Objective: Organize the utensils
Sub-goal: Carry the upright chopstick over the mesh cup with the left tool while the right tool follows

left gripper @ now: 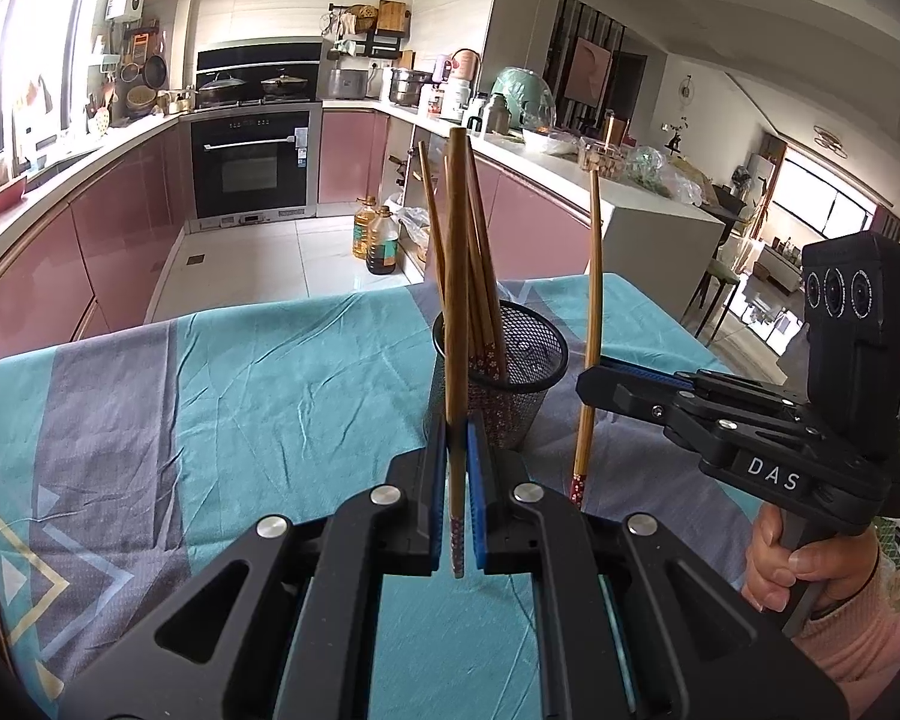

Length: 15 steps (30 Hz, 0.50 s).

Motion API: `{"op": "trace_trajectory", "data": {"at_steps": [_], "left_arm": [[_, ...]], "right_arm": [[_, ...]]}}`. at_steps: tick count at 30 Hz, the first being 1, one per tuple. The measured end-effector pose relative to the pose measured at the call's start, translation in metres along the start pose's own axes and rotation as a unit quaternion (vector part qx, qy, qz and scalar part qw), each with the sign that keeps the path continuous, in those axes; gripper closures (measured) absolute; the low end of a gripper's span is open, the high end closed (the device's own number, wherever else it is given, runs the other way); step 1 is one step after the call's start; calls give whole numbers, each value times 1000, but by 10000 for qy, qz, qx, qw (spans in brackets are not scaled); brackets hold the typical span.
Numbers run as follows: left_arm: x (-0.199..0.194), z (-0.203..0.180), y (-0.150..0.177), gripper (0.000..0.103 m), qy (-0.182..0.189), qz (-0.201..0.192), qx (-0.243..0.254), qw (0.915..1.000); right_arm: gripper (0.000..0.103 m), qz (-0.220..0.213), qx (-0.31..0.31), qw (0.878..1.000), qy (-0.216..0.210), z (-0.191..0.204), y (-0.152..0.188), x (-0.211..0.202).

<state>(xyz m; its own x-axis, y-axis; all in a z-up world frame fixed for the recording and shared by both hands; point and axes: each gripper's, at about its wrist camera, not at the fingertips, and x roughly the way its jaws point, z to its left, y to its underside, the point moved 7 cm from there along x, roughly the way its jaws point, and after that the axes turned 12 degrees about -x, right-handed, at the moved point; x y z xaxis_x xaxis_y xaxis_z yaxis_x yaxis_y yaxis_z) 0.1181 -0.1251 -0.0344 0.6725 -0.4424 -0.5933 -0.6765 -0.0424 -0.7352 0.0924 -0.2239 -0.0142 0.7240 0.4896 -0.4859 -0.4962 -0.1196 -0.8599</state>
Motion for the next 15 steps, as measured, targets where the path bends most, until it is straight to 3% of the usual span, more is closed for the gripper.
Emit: {"op": "trace_trajectory", "data": {"at_steps": [15], "left_arm": [[0,-6,-5,96,24,-32,65,10000]], "right_arm": [[97,-98,-10,9999,71,-5,-7,-6]]}}
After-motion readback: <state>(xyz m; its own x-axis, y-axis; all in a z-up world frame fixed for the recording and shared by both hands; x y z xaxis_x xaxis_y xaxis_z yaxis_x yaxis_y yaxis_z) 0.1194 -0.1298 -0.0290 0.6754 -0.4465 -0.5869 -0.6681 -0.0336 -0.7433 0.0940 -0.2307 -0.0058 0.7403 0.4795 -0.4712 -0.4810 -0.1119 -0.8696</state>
